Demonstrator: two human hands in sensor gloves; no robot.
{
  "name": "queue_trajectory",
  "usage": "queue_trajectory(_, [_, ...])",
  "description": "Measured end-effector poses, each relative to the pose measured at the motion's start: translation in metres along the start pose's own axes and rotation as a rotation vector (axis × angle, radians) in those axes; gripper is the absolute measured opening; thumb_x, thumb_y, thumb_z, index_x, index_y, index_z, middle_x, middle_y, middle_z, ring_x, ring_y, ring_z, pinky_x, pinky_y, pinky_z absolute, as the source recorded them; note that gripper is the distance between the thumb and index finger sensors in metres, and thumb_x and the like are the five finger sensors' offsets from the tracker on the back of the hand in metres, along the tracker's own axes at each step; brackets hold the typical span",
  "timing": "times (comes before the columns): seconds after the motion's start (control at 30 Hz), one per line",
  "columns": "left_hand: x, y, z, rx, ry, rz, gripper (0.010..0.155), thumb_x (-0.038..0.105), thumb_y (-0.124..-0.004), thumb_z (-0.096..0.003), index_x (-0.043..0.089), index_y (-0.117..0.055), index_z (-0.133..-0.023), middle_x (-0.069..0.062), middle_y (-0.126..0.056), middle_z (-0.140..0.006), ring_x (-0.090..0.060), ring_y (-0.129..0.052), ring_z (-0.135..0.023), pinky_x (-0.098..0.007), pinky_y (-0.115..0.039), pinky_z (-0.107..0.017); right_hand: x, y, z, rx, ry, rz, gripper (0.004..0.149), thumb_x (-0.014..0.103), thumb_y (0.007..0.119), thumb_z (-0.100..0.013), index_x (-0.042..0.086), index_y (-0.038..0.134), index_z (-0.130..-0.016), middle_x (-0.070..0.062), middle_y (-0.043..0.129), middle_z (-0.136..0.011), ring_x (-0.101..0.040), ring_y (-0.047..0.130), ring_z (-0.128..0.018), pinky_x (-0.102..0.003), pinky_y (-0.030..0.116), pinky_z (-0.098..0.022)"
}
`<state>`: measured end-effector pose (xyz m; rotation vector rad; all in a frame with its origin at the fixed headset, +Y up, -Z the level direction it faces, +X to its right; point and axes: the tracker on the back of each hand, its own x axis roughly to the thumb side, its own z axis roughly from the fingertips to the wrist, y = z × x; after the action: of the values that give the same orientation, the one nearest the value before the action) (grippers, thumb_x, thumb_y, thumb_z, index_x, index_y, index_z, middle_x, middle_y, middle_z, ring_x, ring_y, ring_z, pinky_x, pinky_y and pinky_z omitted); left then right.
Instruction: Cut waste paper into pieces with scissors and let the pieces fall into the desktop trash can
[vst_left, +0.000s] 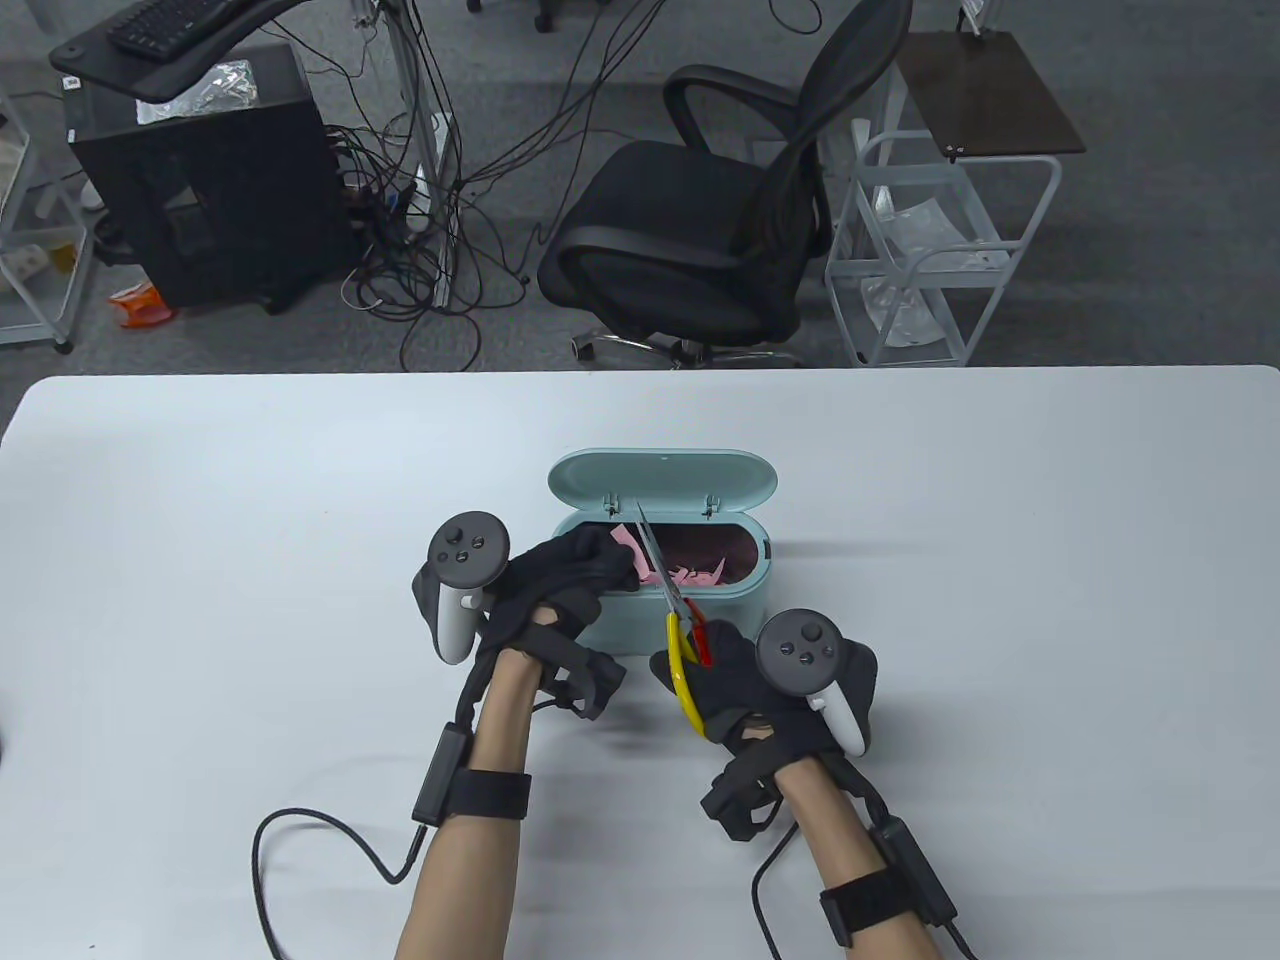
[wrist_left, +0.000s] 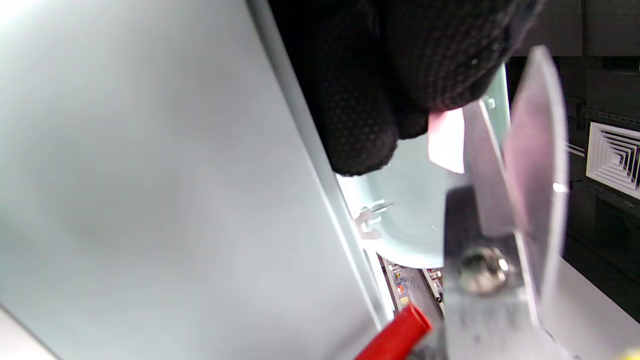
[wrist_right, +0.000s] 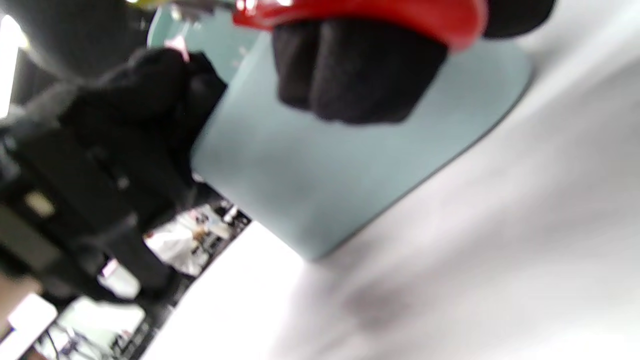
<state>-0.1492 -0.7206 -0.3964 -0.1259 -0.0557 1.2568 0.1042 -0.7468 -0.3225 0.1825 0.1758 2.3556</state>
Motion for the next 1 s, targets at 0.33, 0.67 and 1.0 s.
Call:
queue_trajectory(0.33, [-0.002,0.001,0.001,0.02,0.004,0.055,0.039,0.045,-0.084,-0.0442,0.025,-0.094,-0.076,0.007,-0.107,-0.066,-0.02,-0.094,-0.082,-0.064,-0.029,-0.075,-0.004,0.008,0.006,-0.045,-0.008,0.15,0.079,0.074,0.068,-0.037,0.015,0.063,-0.09,-0.008,0.082,-0.079,-0.025,0.093,-0.05,-0.068,0.054,-0.066])
queue_trajectory(0.67, [-0.003,0.003,0.0,0.011,0.003,0.036,0.04,0.045,-0.084,-0.0429,0.024,-0.096,-0.075,0.007,-0.108,-0.064,-0.019,-0.095,-0.081,-0.065,-0.03,-0.075,0.004,0.008,0.003,-0.145,-0.058,0.127,0.063,0.064,0.071,-0.039,0.015,0.075,-0.079,-0.001,0.092,-0.061,-0.018,0.099,-0.033,-0.059,0.066,-0.063])
queue_trajectory(1.0, [-0.003,0.003,0.0,0.013,0.002,0.034,0.041,0.046,-0.084,-0.0415,0.024,-0.096,-0.075,0.007,-0.108,-0.064,-0.019,-0.095,-0.081,-0.064,-0.031,-0.075,0.001,-0.001,0.003,-0.158,-0.049,0.084,0.055,0.059,0.078,-0.038,0.016,0.083,-0.072,0.004,0.098,-0.048,-0.012,0.101,-0.02,-0.054,0.073,-0.061])
